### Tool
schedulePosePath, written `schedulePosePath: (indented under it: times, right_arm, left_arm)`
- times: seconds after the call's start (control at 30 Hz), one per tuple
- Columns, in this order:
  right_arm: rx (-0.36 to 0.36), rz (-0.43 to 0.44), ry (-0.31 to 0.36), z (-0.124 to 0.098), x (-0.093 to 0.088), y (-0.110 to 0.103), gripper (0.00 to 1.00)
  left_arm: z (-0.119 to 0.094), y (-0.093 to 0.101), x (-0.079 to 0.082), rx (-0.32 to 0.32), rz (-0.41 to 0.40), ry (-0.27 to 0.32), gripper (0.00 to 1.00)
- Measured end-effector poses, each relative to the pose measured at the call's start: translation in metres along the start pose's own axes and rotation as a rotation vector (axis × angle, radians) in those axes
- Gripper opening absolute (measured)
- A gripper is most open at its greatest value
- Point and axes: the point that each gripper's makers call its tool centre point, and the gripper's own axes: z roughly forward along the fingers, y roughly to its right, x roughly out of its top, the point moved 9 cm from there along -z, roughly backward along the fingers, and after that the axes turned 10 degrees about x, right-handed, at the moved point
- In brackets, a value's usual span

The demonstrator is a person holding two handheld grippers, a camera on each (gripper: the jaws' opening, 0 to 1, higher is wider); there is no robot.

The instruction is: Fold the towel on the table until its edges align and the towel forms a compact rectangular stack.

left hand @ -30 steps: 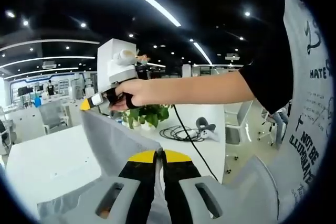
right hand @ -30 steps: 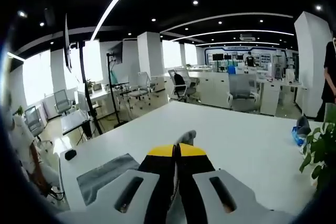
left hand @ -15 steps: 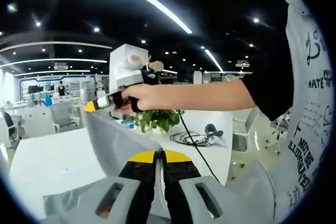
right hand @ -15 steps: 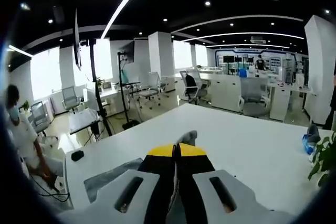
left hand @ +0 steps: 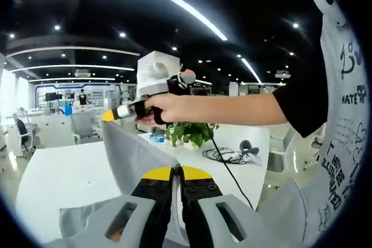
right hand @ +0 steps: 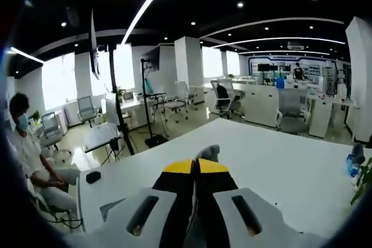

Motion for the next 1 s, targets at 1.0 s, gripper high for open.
schedulePosePath:
  times: [1.0]
  right_arm:
    - [0.076, 0.0, -0.043, 0.043, -0.014, -0.014, 0.0]
  left_arm:
    - [-0.03, -0.026, -0.024, 0.15, -0.031, -0.056, 0.04]
